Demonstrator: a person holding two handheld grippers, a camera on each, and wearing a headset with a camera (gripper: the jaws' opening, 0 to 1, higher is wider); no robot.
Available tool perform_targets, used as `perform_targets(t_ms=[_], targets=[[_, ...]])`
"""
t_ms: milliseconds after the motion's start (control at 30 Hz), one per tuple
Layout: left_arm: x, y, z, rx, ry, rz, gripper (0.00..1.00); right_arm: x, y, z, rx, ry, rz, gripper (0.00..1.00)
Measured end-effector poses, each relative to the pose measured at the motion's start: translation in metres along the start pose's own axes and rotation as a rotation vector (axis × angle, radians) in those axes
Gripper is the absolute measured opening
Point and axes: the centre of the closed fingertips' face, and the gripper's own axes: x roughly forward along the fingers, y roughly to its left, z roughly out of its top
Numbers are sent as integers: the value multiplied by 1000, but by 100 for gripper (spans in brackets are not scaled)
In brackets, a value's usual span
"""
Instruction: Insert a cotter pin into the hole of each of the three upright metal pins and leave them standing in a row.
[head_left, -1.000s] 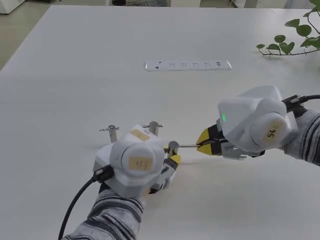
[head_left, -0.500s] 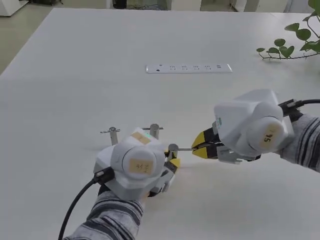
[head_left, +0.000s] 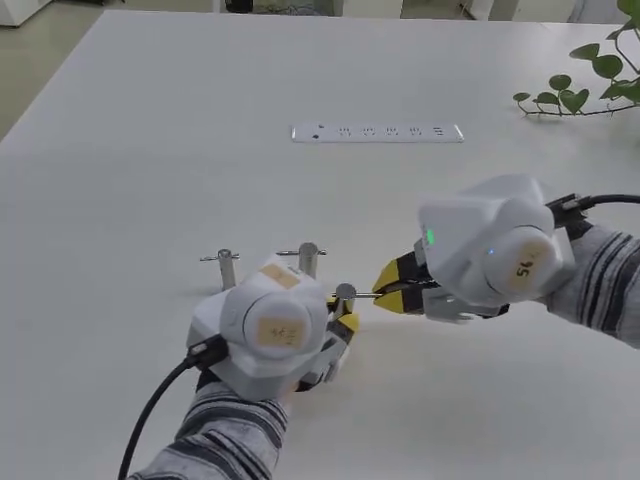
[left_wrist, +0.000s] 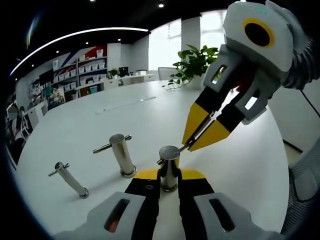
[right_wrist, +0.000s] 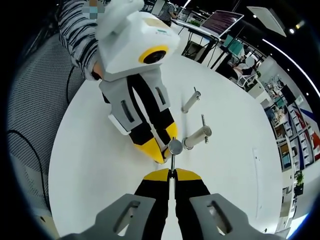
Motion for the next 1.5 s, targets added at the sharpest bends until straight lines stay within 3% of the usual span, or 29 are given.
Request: perform_targets(t_ms=[833,1100,1500], targets=[[1,1,-6,-108,-11,59,10,4,1,9,3,-21,2,0],[2,1,-7,-111,-4,65,10,-4,0,5,29,-28,-10,2],[3,2,-7,-119,3,78,10,-2,-2,8,39,-33,-17,0]])
